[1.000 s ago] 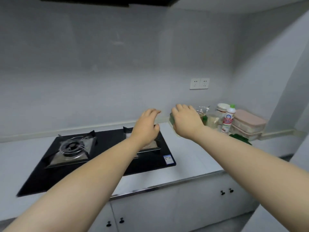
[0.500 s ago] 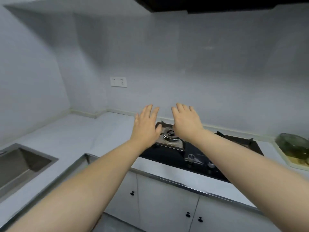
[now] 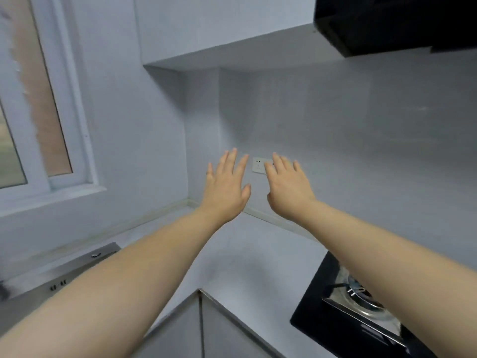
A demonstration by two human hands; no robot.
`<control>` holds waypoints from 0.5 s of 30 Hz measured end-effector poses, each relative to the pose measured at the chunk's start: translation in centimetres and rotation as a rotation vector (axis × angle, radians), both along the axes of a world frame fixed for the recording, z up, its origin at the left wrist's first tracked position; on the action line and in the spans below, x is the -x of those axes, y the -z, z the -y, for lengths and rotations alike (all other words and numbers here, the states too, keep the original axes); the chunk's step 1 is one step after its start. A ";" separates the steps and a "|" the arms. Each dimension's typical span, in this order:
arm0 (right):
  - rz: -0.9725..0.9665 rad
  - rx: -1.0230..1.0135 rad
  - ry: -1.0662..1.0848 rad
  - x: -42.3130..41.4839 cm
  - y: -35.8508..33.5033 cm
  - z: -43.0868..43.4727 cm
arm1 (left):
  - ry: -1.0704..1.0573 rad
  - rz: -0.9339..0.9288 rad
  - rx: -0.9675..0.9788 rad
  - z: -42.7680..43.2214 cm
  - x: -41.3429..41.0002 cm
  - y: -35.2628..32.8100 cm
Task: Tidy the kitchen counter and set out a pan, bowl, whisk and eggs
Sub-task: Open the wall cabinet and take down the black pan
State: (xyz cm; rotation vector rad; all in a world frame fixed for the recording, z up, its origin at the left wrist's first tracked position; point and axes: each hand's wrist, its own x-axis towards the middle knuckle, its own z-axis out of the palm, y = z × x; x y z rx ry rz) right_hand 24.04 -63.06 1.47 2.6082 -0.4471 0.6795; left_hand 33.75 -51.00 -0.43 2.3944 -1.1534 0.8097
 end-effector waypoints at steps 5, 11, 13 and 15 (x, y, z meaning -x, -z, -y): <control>0.050 0.046 -0.038 -7.8 -4.2 1.8 | -0.095 0.090 0.009 0.7 -7.5 -4.0; 0.125 0.151 -0.054 -14.5 -10.0 2.3 | -0.142 0.147 0.090 1.0 -14.2 -9.4; 0.160 0.192 -0.065 -17.2 -12.4 2.5 | -0.153 0.174 0.120 1.2 -16.9 -11.6; 0.175 0.228 -0.070 -18.8 -14.4 2.6 | -0.142 0.186 0.143 1.4 -18.7 -13.6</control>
